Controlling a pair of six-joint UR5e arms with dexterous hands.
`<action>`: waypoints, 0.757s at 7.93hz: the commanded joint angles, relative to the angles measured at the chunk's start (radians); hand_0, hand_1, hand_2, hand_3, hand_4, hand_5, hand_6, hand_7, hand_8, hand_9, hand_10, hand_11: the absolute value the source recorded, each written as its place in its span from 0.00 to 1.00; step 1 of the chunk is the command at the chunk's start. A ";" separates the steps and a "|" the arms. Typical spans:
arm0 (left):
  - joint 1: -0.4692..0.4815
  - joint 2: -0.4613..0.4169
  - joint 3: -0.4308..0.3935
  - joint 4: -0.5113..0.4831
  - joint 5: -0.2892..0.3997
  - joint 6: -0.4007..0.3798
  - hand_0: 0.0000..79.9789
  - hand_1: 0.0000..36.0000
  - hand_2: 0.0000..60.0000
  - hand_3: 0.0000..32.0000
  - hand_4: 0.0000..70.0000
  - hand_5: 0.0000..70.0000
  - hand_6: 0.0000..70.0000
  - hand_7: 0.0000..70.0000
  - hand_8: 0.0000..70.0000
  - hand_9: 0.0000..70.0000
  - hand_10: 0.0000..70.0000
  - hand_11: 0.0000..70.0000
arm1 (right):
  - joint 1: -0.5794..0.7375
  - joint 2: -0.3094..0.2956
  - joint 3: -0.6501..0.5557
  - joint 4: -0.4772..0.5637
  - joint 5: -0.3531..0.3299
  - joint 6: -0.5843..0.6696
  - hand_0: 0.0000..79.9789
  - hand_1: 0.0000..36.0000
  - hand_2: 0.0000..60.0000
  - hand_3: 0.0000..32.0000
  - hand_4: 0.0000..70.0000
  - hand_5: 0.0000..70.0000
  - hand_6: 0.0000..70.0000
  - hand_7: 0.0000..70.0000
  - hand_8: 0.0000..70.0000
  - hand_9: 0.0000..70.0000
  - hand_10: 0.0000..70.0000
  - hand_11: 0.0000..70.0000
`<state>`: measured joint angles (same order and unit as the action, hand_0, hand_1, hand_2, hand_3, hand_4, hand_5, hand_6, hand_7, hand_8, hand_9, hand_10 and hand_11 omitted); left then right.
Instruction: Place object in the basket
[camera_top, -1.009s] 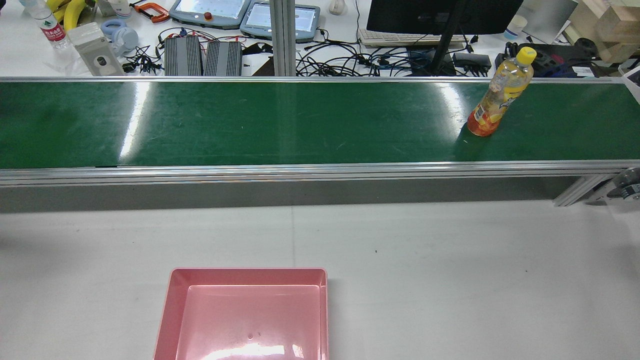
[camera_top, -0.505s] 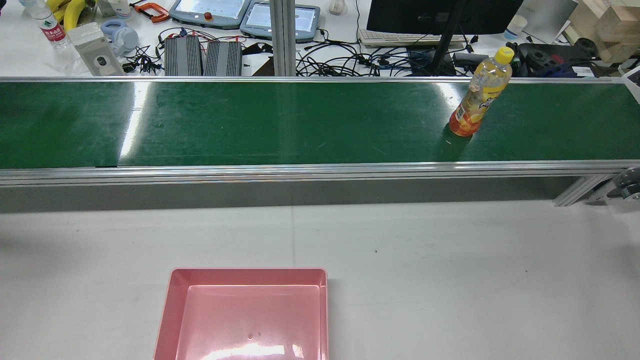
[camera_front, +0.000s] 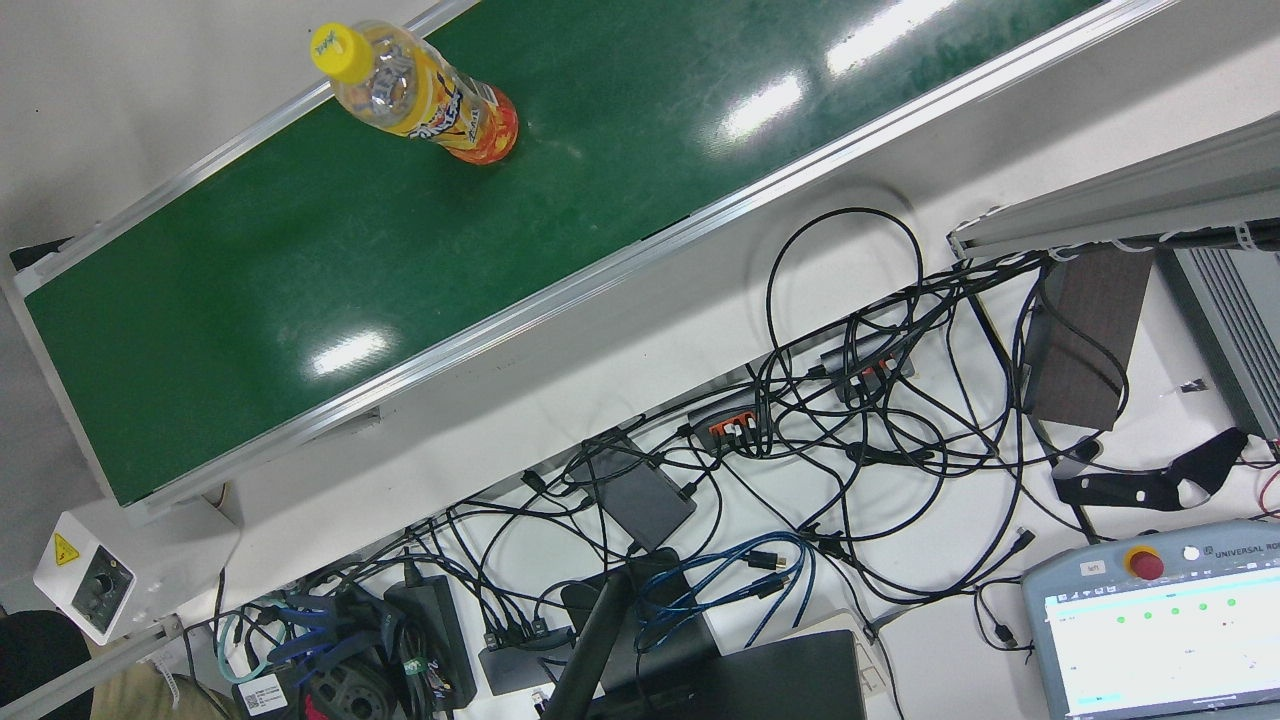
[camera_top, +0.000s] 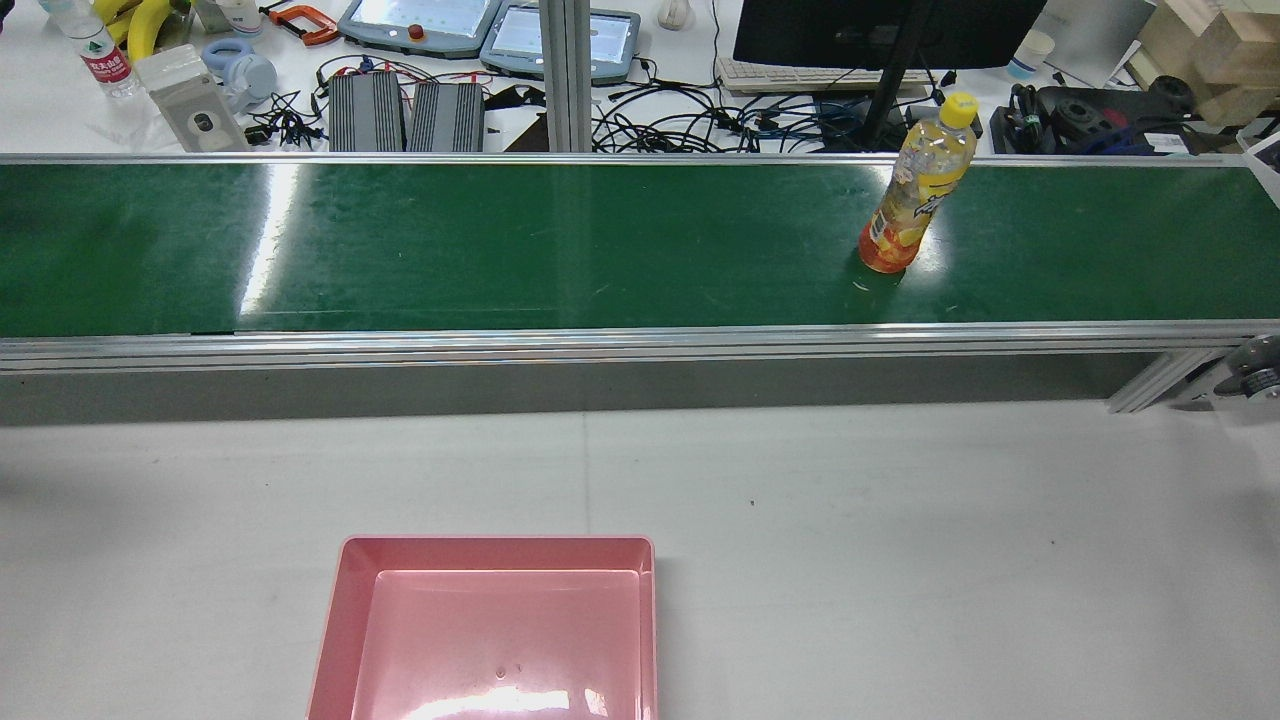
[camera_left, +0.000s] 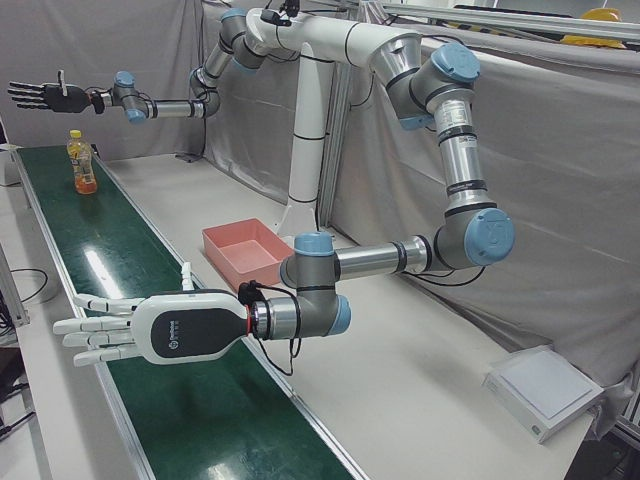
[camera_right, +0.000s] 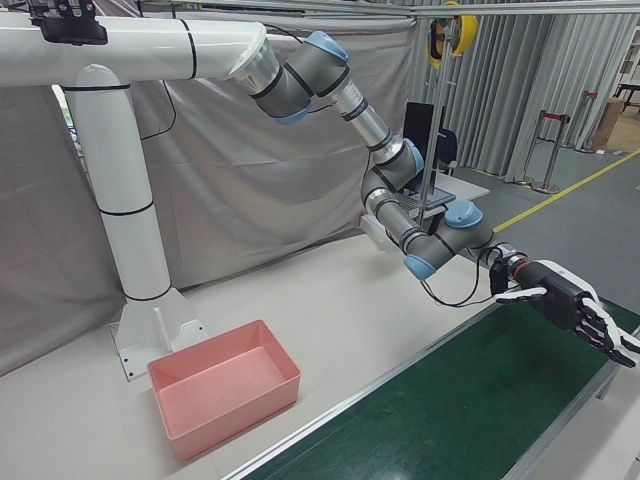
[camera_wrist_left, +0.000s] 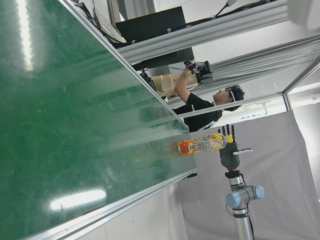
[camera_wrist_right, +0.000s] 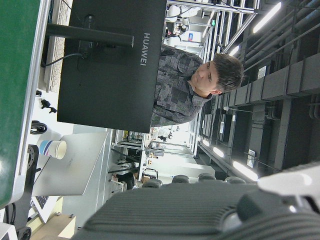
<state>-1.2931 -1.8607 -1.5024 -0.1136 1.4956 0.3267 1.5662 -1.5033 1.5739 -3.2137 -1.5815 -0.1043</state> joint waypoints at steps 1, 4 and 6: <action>-0.002 0.000 -0.002 0.000 0.000 0.000 0.71 0.21 0.00 0.00 0.18 0.25 0.00 0.03 0.06 0.08 0.00 0.01 | 0.000 0.000 0.000 0.000 0.000 0.000 0.00 0.00 0.00 0.00 0.00 0.00 0.00 0.00 0.00 0.00 0.00 0.00; 0.001 0.000 -0.010 0.003 0.000 0.000 0.71 0.20 0.00 0.00 0.19 0.25 0.00 0.02 0.06 0.08 0.00 0.01 | 0.000 0.000 0.000 0.000 0.000 0.000 0.00 0.00 0.00 0.00 0.00 0.00 0.00 0.00 0.00 0.00 0.00 0.00; 0.008 0.000 -0.010 0.005 0.000 0.000 0.72 0.21 0.00 0.00 0.18 0.25 0.00 0.03 0.06 0.09 0.00 0.01 | 0.000 0.000 0.000 0.000 0.000 0.000 0.00 0.00 0.00 0.00 0.00 0.00 0.00 0.00 0.00 0.00 0.00 0.00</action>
<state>-1.2905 -1.8607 -1.5124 -0.1103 1.4956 0.3267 1.5662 -1.5033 1.5738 -3.2137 -1.5815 -0.1043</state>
